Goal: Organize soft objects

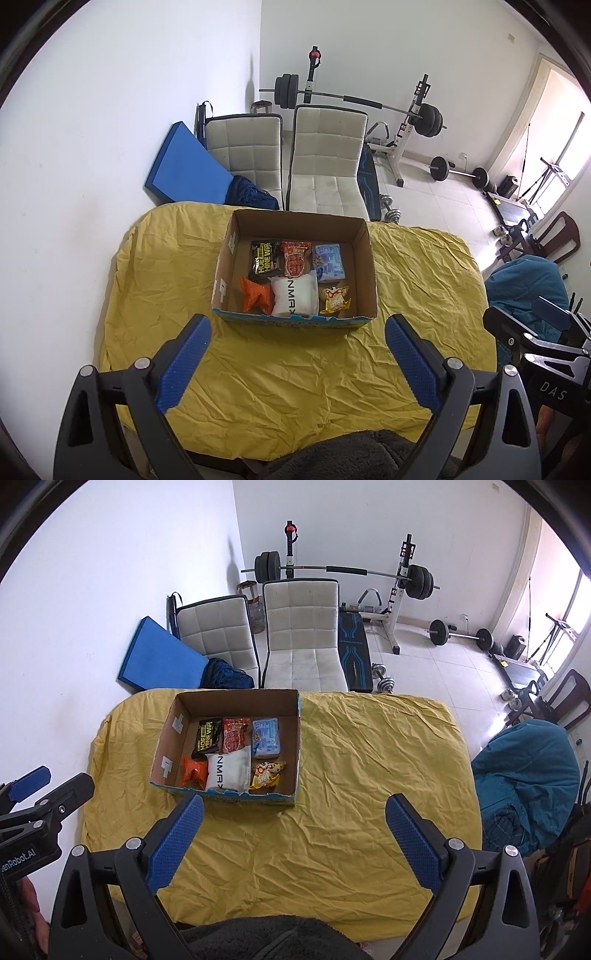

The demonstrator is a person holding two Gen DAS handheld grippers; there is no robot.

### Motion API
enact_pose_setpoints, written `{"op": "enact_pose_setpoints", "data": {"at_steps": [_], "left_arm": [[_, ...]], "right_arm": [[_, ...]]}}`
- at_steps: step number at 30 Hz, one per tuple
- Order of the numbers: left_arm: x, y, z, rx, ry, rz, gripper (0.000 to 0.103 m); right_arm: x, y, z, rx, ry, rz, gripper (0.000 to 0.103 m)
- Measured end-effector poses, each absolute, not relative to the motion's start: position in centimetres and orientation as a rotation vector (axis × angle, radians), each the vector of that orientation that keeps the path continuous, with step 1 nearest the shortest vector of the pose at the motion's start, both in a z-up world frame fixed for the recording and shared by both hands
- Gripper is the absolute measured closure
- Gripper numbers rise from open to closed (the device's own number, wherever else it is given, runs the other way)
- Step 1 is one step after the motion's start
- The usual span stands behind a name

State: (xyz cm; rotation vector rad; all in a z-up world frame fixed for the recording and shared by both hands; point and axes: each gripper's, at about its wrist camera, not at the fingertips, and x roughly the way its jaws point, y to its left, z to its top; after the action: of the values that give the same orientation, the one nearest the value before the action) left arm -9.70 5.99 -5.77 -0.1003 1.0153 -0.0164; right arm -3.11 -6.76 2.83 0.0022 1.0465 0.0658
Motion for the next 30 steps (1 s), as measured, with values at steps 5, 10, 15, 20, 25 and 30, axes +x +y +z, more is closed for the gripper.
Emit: {"op": "enact_pose_setpoints", "data": {"at_steps": [5, 10, 15, 20, 25, 30], "left_arm": [[-9.61, 6.21, -6.05, -0.105, 1.025, -0.015, 0.007], [-9.65, 6.26, -6.11, -0.104, 1.025, -0.015, 0.007], [-9.59, 6.24, -6.39, -0.106, 1.035, -0.024, 0.007], [-9.54, 6.06, -6.43, -0.099, 1.037, -0.030, 0.007], [-9.28, 5.92, -6.46, -0.097, 1.033, -0.030, 0.007], [-9.11, 5.87, -6.40, -0.099, 1.034, -0.033, 0.007]], "right_arm": [[-3.27, -6.81, 2.58, 0.016, 1.056, 0.060, 0.002], [-3.33, -6.84, 2.26, 0.024, 1.064, 0.055, 0.002], [-3.36, -6.98, 2.08, 0.025, 1.068, 0.041, 0.002], [-3.28, -7.26, 2.30, 0.034, 1.060, 0.025, 0.002], [-3.08, -7.48, 2.51, 0.033, 1.047, 0.008, 0.002], [-2.92, -7.53, 2.56, 0.034, 1.046, 0.005, 0.002]]}}
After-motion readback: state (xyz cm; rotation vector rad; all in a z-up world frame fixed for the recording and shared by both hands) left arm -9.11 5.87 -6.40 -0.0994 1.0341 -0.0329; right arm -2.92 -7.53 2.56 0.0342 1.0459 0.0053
